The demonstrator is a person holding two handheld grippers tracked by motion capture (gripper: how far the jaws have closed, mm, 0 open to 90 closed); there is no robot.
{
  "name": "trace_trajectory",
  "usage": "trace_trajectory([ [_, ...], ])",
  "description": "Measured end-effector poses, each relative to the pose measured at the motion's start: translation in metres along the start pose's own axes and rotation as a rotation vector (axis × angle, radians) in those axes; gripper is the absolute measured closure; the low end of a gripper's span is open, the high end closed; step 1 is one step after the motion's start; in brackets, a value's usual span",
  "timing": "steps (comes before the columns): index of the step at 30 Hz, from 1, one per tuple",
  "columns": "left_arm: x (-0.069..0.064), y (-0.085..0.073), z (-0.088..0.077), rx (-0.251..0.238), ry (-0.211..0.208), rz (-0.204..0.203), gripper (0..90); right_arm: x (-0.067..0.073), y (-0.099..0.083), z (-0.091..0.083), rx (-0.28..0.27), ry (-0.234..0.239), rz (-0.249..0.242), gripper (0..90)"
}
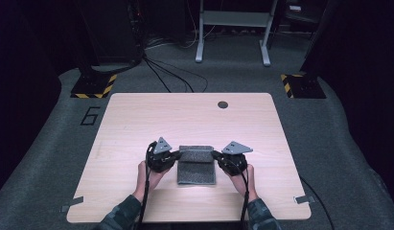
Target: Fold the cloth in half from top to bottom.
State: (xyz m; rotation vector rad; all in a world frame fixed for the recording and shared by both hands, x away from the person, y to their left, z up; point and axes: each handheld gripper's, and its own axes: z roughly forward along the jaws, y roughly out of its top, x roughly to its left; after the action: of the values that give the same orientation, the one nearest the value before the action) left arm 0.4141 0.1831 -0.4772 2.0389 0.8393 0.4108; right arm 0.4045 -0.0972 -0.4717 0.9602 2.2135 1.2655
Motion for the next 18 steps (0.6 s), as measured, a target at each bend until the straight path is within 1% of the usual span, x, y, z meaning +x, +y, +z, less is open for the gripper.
trace_trajectory([
  [1,-0.001,-0.001,-0.001,0.004,-0.002,0.004,84.1,0.001,-0.001,-0.001,0.003,0.002,-0.005,87.4],
  [2,-0.003,-0.002,-0.001,0.004,-0.006,-0.002,84.1,0.002,-0.002,-0.002,0.001,0.001,-0.004,87.3],
  [3,-0.003,-0.002,-0.001,0.011,-0.012,0.001,84.1,0.003,-0.003,-0.002,0.005,0.006,-0.003,87.2],
  [5,-0.004,-0.004,-0.001,0.01,-0.013,-0.005,84.0,0.004,-0.005,-0.002,0.007,0.009,-0.001,87.1],
  [6,-0.005,-0.008,0.001,0.022,-0.027,-0.013,83.9,0.006,-0.01,-0.002,0.024,0.014,0.001,87.1],
  [7,-0.005,-0.008,0.001,0.022,-0.027,-0.013,83.8,0.006,-0.012,-0.001,0.03,0.018,0.0,87.0],
  [9,-0.006,-0.016,0.004,0.05,-0.053,-0.024,83.2,0.006,-0.017,-0.002,0.038,0.024,0.004,87.0],
  [11,-0.007,-0.018,0.005,0.059,-0.061,-0.022,81.9,0.008,-0.021,-0.002,0.052,0.025,0.0,86.6],
  [12,-0.007,-0.021,0.006,0.081,-0.081,-0.04,81.1,0.008,-0.023,-0.002,0.053,0.03,0.005,86.3],
  [13,-0.007,-0.023,0.007,0.08,-0.082,-0.046,79.8,0.009,-0.024,-0.003,0.055,0.034,-0.004,85.9],
  [14,-0.007,-0.024,0.007,0.083,-0.09,-0.059,77.9,0.01,-0.026,-0.003,0.058,0.04,0.002,85.1],
  [15,-0.007,-0.025,0.007,0.085,-0.096,-0.063,76.1,0.011,-0.028,-0.003,0.063,0.048,0.006,84.3],
  [16,-0.007,-0.025,0.007,0.093,-0.098,-0.062,73.2,0.012,-0.029,-0.003,0.068,0.054,-0.004,83.3],
  [17,-0.007,-0.026,0.007,0.096,-0.109,-0.066,70.1,0.013,-0.031,-0.003,0.073,0.059,0.0,80.8],
  [18,-0.007,-0.026,0.005,0.107,-0.115,-0.07,66.1,0.013,-0.032,-0.003,0.078,0.071,-0.006,77.0],
])
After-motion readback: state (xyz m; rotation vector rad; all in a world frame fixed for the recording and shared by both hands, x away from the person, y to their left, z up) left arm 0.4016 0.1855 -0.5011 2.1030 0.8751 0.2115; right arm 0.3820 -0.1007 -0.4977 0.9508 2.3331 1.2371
